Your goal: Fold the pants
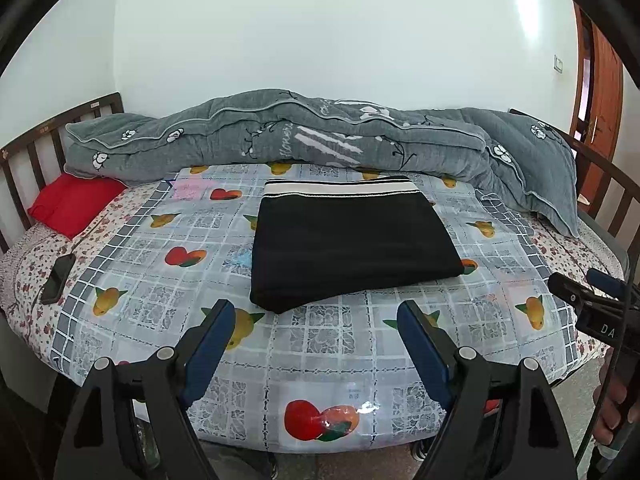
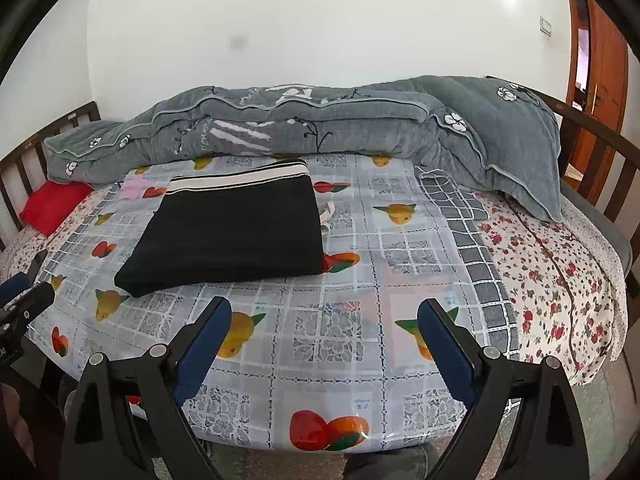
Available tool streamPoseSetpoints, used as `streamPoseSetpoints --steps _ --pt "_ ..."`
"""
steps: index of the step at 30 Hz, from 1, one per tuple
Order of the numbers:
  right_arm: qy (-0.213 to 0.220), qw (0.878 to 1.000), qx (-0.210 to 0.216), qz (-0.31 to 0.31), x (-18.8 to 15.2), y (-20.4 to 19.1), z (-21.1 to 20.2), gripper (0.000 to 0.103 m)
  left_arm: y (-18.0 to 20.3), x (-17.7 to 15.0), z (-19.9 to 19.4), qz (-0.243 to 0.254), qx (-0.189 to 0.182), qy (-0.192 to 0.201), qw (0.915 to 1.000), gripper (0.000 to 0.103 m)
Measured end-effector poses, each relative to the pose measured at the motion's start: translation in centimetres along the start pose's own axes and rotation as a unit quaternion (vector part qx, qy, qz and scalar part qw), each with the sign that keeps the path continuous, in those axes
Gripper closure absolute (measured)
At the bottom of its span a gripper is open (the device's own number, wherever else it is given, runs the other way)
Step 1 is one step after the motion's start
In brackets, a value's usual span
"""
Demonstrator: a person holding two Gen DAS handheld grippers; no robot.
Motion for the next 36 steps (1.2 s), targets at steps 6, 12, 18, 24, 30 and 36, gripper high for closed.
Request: streamPoseSetpoints --steps 6,12,18,24,30,36 --pt "0.003 1.0 -0.002 -0.002 -0.1 0.1 -0.3 0.01 0.1 -0.1 0.1 0.001 0.001 -0.002 1.0 0.021" --pt "0.008 1.0 0.0 -0.002 0.1 0.1 -0.9 0.01 0.2 -0.1 0.0 0.001 0.002 -0.001 1.0 0.021" --pt "0.012 1.0 0.001 -0.004 0.3 -0.1 -1.3 0.01 0.1 0.1 -0.3 0.001 0.001 0.003 1.0 0.021" --pt "0.017 1.0 0.003 -0.005 0.3 -0.4 -1.8 0.01 -0.1 0.1 -0.4 0.001 0.001 0.003 1.0 0.02" --pt "0.022 1.0 0.005 -0.005 0.4 -0.4 -2.3 0.01 0.1 0.3 -0.9 0.002 0.001 0.008 1.0 0.02" --pt "0.027 1.0 0.005 -0.005 0.4 -0.7 -2.7 0.01 0.1 0.4 -1.1 0.0 0.002 0.01 1.0 0.02"
Point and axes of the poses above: each gripper's, at about its wrist camera, not at the fingertips, and z roughly the way its jaws point, y to its right, x to its top, the point moved 4 cm from there along z, roughly the way its jaws point, and after that the axes turned 3 degrees about -x, right-handed, at the moved point
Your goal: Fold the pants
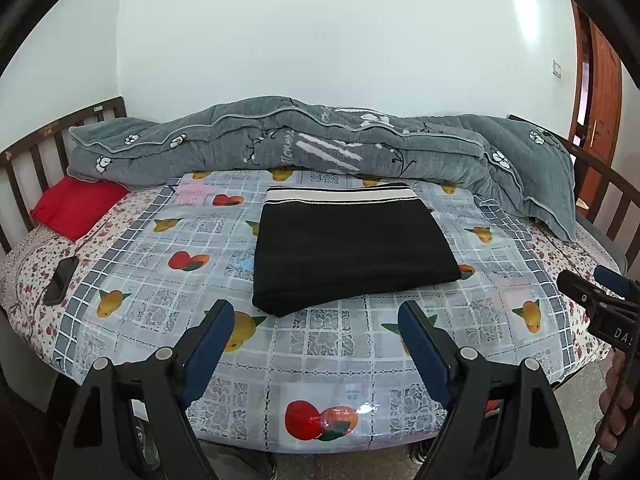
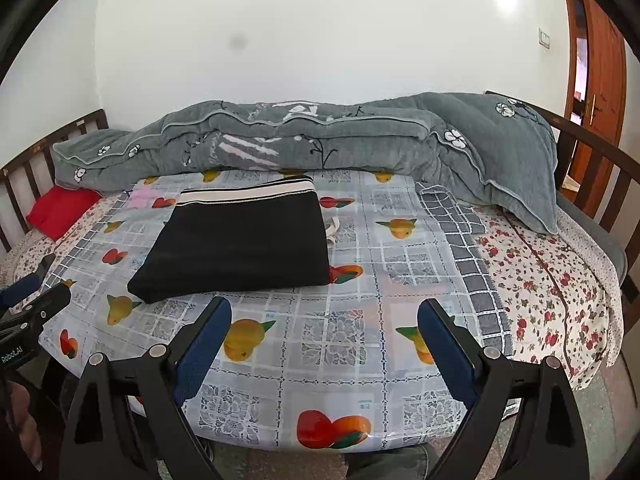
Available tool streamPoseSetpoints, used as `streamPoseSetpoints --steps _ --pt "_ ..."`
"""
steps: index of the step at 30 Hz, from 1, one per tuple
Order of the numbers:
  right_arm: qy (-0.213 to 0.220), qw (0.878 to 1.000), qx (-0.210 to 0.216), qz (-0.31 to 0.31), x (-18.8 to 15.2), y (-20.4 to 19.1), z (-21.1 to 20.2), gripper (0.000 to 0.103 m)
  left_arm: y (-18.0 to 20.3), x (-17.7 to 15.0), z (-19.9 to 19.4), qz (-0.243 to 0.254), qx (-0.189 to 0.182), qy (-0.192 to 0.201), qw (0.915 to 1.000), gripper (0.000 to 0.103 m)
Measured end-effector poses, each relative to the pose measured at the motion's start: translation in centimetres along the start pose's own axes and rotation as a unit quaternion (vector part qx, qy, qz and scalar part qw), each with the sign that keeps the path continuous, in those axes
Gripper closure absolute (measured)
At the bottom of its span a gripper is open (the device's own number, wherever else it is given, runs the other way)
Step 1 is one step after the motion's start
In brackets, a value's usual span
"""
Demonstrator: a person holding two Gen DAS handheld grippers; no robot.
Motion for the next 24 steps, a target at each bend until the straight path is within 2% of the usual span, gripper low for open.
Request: streamPoseSetpoints --steps 24 --pt "0.009 1.0 0.008 0.002 0.16 -0.61 -0.95 0.01 -0.08 0.03 -0.54 -0.004 0.004 0.006 1.0 0.017"
Point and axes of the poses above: each gripper's, at about its wrist camera, not at the fingertips, and z roughly the way its jaws point, y to its right, x to its top, the point moved 4 cm from there along z, roughly the way its jaws point, and after that the axes turned 3 degrees about -x, right-handed, at the moved point
